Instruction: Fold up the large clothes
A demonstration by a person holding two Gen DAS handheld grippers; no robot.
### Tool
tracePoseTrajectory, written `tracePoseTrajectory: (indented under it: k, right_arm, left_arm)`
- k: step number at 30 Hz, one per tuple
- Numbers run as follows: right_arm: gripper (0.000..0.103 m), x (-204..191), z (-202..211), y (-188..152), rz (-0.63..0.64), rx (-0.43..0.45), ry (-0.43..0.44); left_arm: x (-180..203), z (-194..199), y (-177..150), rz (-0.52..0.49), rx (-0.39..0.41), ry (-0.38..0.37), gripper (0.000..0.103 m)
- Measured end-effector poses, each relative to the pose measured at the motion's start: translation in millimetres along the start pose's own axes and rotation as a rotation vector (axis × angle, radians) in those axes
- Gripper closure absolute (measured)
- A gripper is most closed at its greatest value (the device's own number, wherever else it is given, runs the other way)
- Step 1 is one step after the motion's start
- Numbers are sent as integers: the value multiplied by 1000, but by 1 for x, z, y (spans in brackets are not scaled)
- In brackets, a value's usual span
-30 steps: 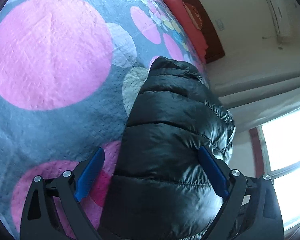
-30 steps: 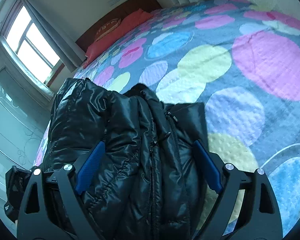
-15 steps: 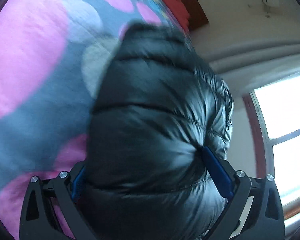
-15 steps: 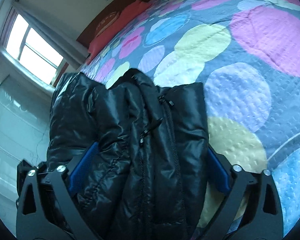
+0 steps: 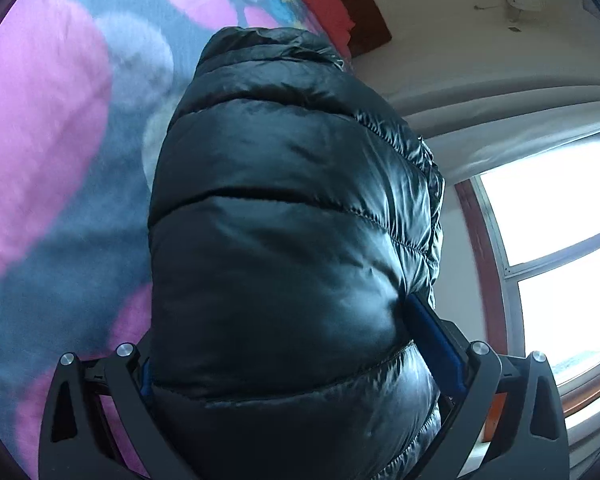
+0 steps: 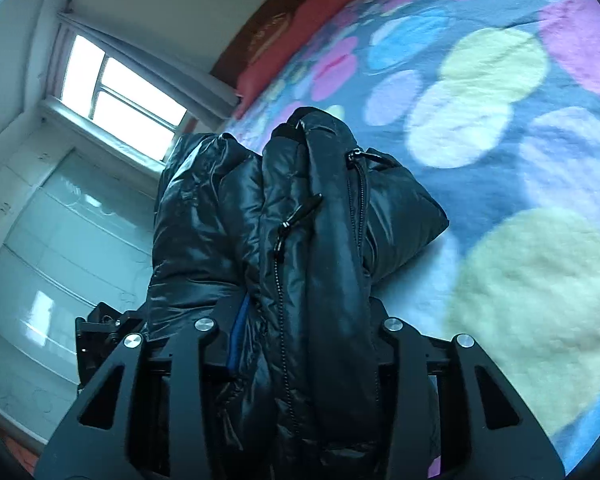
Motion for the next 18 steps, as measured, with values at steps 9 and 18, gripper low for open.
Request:
tracePoseTrajectory:
  k: [9, 18]
  right_arm:
    - [63, -57, -89, -6, -81, -59, 141]
    - [60, -55, -135, -19, -68, -97, 97]
  left_arm:
    - [-20, 64, 65, -114, 127, 121, 4]
    - [-78, 54, 67, -37, 130, 174, 4]
Point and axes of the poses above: each gripper's, at about its wrist camera, not at the fingertips, and z roughly against the way its jaws point, x to its right, y to its top, the point moved 10 cm from there along -z, roughly the way its jaws point, and after that the axes turned 8 degrees about x, right-handed, at the moved point
